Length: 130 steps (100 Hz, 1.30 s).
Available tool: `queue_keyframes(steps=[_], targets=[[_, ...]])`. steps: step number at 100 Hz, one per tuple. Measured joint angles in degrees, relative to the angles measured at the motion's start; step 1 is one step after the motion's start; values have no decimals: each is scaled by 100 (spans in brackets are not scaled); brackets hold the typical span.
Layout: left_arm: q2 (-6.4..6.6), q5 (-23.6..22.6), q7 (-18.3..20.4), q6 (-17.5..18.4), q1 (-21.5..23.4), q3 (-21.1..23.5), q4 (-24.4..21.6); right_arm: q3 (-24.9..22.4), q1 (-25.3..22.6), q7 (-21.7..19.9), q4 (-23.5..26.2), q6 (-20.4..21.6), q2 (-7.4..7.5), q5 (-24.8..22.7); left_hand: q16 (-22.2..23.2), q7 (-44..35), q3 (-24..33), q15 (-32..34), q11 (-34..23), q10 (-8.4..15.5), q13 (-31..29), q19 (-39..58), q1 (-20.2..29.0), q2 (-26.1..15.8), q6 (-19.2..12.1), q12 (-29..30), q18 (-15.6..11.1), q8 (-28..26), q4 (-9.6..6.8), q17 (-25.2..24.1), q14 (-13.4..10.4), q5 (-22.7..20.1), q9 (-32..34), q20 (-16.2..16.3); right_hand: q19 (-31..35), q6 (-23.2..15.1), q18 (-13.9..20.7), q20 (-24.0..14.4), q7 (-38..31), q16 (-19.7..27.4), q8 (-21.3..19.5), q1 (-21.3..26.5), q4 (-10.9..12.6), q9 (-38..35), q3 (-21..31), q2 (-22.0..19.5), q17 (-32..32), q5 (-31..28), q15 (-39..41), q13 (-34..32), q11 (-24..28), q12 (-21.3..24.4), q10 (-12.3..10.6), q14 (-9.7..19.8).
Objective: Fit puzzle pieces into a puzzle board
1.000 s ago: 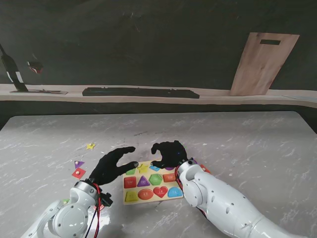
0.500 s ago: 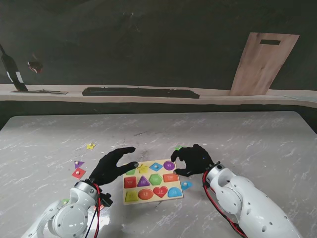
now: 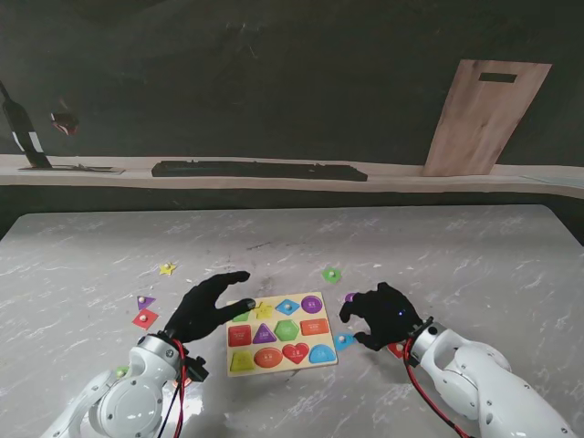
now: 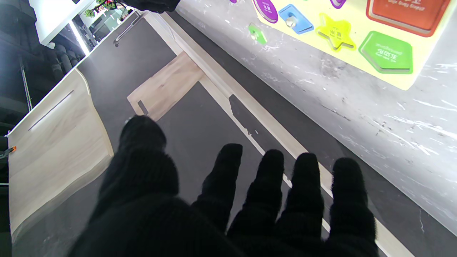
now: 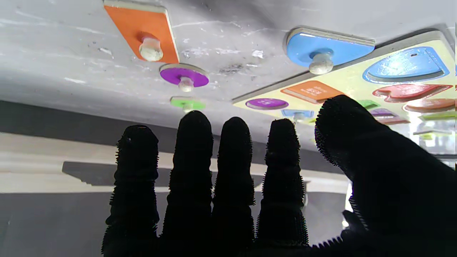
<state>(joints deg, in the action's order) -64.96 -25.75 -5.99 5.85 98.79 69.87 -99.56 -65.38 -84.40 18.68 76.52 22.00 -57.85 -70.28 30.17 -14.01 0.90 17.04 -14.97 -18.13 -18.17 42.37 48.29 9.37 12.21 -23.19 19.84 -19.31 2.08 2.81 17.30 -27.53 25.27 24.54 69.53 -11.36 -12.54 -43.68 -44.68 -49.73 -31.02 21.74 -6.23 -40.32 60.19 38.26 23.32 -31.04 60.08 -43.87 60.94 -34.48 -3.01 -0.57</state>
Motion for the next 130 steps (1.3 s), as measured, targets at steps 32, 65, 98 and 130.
queue_keyframes(steps=[32, 65, 98, 130], targets=[[-1, -30, -9, 0, 10, -4, 1, 656, 375, 647, -431, -349, 81, -158, 0, 0, 0, 0, 0, 0, 0, -7, 0, -55, 0, 0, 0, 0, 0, 0, 0, 0, 0, 1, 1697, -315, 140, -1343, -364, -1121, 562, -18, -297, -1471, 64, 428, 1807, -688, 2157, -1725, 1288, -1563, -591, 660], [-2, -42, -25, -5, 31, 2, -11, 1046, 604, 623, -612, -396, 63, -13, 0, 0, 0, 0, 0, 0, 0, -8, 0, -55, -1, 0, 0, 0, 0, 0, 0, -51, 0, 1, 1702, -266, 140, -1407, -364, -1158, 580, -18, -297, -1471, 135, 430, 1854, -688, 2165, -1725, 1290, -1622, -595, 674], [-2, -35, -12, -5, 30, 2, -11, 1253, 739, 549, -776, -503, 36, 107, 0, 0, 0, 0, 0, 0, 0, -9, 0, -56, -1, 0, 0, 0, 0, 0, 0, -51, 0, 1, 1703, -262, 140, -1454, -466, -1160, 614, 170, -414, -1471, 136, 494, 1855, -688, 2166, -1725, 1290, -1623, -595, 674], [-2, -35, -16, -4, 26, 2, -7, 1438, 882, 453, -918, -545, 19, 295, 0, 1, 0, 0, 1, 0, 0, -9, 0, -56, -1, 0, 0, 0, 0, 0, 0, -51, 0, 1, 1703, -358, 141, -1461, -1213, -1160, 1313, 267, -803, -1525, 15, 476, 1829, -811, 2166, -1726, 1290, -1623, -594, 642]])
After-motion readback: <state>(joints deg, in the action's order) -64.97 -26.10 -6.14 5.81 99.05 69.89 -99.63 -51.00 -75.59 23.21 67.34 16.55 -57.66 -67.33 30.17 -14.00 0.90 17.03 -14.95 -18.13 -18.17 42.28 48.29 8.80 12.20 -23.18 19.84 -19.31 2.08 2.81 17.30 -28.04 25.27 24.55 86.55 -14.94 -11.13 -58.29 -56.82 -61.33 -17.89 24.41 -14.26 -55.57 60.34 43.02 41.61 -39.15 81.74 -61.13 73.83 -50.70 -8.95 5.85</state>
